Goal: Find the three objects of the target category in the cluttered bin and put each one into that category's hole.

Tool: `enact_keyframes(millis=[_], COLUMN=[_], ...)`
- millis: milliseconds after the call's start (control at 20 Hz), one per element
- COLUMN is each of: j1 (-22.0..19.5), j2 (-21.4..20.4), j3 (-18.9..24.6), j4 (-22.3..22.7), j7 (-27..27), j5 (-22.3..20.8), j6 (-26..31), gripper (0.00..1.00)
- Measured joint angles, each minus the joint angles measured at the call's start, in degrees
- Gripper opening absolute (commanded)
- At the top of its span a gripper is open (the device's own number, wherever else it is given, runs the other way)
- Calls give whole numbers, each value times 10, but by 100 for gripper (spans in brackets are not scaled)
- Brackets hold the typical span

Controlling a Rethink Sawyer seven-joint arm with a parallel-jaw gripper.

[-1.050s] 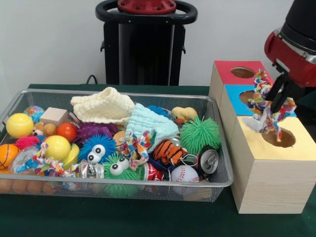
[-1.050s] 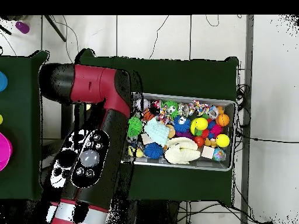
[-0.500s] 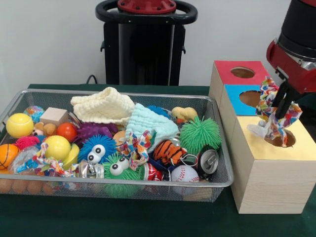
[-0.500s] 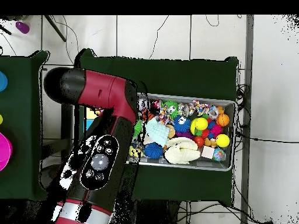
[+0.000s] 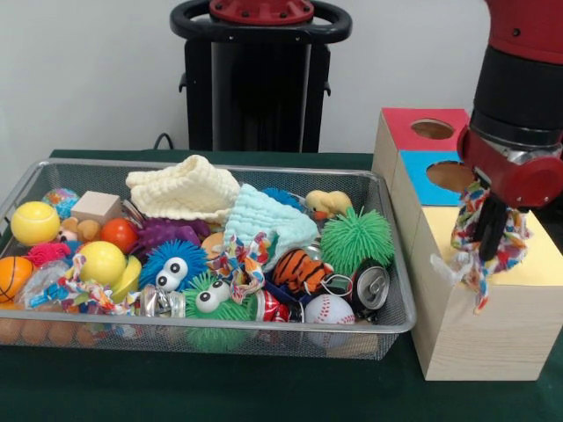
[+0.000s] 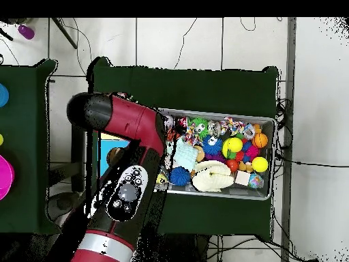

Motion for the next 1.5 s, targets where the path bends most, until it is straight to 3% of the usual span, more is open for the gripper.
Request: enact_keyframes(millis=[250, 850, 1000, 1250, 1500], j1=[1, 10, 13, 16, 21], j2=[0, -2, -3, -5, -9], j3=[15, 16, 13, 9, 9], j4=[26, 31, 26, 11, 10], j7=[0, 0, 3, 23, 39], j5=[24, 37, 37, 37, 37], j6=[-60, -58, -25, 84, 136], gripper=[0, 0, 0, 0, 0])
